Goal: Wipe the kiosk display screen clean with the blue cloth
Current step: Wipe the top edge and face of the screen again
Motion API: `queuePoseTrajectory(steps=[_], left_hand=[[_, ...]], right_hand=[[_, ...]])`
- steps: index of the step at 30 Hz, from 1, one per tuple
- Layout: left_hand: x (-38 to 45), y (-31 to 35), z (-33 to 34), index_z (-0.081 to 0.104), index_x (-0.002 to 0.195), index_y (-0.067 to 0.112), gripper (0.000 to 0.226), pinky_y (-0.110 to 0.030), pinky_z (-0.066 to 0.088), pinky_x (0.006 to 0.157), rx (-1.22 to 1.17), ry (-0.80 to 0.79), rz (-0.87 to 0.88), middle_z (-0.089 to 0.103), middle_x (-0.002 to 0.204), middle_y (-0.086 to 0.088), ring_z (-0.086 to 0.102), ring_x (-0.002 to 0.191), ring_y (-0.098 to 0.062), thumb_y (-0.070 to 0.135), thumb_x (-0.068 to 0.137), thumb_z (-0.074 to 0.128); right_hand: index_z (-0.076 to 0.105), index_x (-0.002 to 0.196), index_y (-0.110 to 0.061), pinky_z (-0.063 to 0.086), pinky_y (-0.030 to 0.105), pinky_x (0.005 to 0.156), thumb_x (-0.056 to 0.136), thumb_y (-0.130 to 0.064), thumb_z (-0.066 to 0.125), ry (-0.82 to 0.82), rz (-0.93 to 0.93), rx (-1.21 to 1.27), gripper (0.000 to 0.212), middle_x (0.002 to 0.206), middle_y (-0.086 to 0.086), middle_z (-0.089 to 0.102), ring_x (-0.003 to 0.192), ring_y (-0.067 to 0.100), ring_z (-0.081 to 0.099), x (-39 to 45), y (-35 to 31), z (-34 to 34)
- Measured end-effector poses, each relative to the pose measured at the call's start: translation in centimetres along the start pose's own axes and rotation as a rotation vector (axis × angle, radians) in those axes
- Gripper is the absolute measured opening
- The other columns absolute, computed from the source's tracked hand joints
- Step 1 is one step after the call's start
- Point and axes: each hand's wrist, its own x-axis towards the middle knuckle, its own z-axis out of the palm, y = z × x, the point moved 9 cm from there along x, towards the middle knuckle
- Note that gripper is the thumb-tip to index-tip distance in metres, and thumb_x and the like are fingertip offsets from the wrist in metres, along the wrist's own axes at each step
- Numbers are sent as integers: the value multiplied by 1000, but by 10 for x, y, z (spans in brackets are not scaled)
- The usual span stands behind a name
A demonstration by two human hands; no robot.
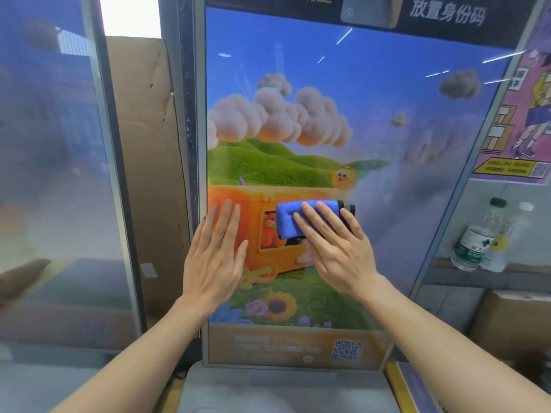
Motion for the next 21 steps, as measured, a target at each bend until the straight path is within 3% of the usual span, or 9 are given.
queuePoseTrajectory(steps=[5, 10, 15, 21], left_hand=[[-23, 5, 8, 11, 158, 15, 66, -36, 10, 124, 18, -22, 12, 6, 165, -2, 11, 152, -22, 34, 100, 36], [-30, 7, 17, 5, 158, 18, 68, -35, 7, 124, 20, -63, 22, 0, 165, 2, 6, 152, -21, 33, 100, 37], [-34, 5, 19, 6, 158, 17, 68, -34, 7, 124, 31, -54, 20, 3, 165, 2, 4, 152, -19, 33, 100, 37], [-59, 1, 24, 13, 157, 15, 67, -39, 18, 121, 18, -83, 0, 17, 163, -6, 15, 151, -24, 29, 97, 41]], right_hand=[[41, 150, -19, 14, 41, 119, 101, -26, 50, 106, 125, -10, 50, 156, 0, 33, 146, 18, 31, 49, 16, -15], [35, 151, -17, 10, 44, 121, 103, -29, 44, 112, 275, 29, 50, 158, 2, 25, 147, 22, 27, 67, 4, -10], [32, 153, -20, 10, 44, 121, 102, -31, 48, 39, 207, 54, 54, 159, 2, 25, 149, 20, 22, 40, -33, 7], [38, 152, -23, 12, 39, 120, 102, -34, 50, -17, 83, 45, 53, 159, -4, 28, 148, 14, 24, 13, -58, 16]])
